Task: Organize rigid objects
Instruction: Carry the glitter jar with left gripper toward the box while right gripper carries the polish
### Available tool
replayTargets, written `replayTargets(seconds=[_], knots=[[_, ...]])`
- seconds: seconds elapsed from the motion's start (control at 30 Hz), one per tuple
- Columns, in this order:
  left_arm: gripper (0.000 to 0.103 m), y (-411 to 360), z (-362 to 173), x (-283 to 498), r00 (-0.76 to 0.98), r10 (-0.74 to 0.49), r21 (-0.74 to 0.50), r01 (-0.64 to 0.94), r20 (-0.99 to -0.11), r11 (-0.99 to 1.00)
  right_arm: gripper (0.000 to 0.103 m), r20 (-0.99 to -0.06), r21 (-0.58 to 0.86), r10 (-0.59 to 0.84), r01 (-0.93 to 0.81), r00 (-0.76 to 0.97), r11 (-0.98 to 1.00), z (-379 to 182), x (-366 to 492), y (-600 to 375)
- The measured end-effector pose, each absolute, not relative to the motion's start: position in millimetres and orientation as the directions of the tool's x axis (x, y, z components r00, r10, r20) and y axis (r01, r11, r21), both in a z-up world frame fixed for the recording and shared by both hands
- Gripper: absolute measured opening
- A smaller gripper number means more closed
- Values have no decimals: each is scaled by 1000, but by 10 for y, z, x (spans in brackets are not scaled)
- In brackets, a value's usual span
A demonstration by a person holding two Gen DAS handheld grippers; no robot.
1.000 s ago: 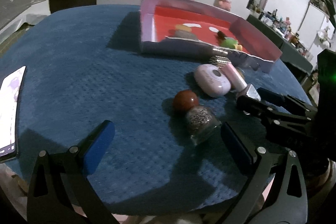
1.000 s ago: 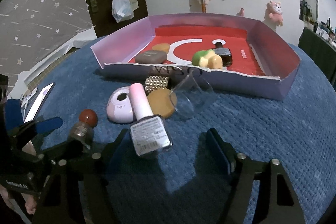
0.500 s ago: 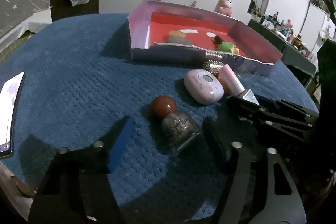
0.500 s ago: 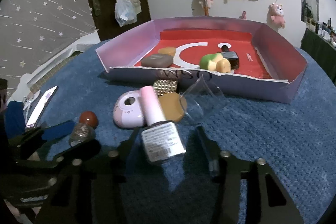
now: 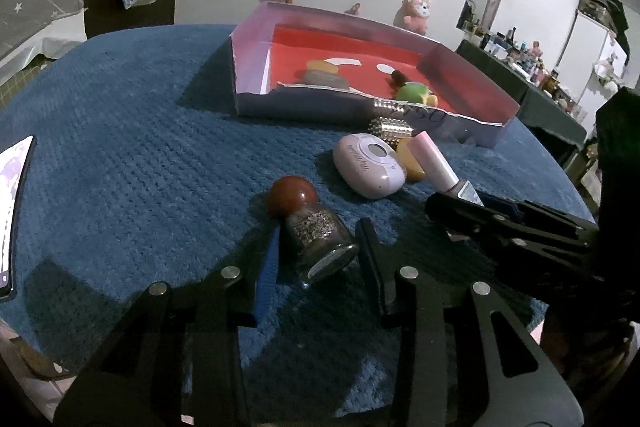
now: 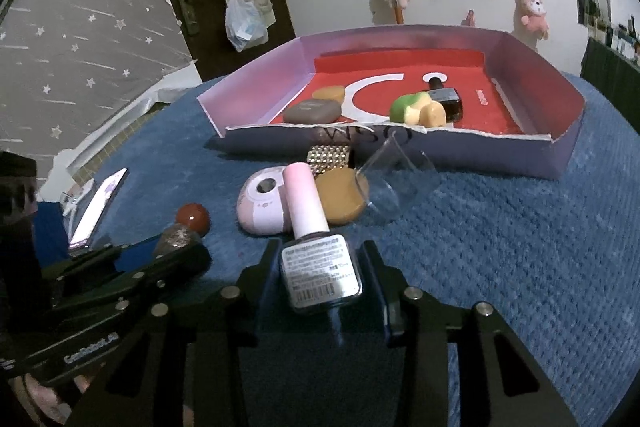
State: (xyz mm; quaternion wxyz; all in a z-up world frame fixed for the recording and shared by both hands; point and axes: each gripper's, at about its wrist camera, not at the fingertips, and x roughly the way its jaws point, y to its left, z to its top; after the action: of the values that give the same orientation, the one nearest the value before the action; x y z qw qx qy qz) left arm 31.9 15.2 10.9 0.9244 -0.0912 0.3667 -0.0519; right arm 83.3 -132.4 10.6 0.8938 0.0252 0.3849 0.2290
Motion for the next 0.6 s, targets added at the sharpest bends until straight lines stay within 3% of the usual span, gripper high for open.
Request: replayTargets(seconds=[0.6], knots=[[34, 92, 339, 252, 758, -185, -201, 73, -626, 977, 42, -647, 278, 475, -396, 596, 875, 305, 643, -1472]])
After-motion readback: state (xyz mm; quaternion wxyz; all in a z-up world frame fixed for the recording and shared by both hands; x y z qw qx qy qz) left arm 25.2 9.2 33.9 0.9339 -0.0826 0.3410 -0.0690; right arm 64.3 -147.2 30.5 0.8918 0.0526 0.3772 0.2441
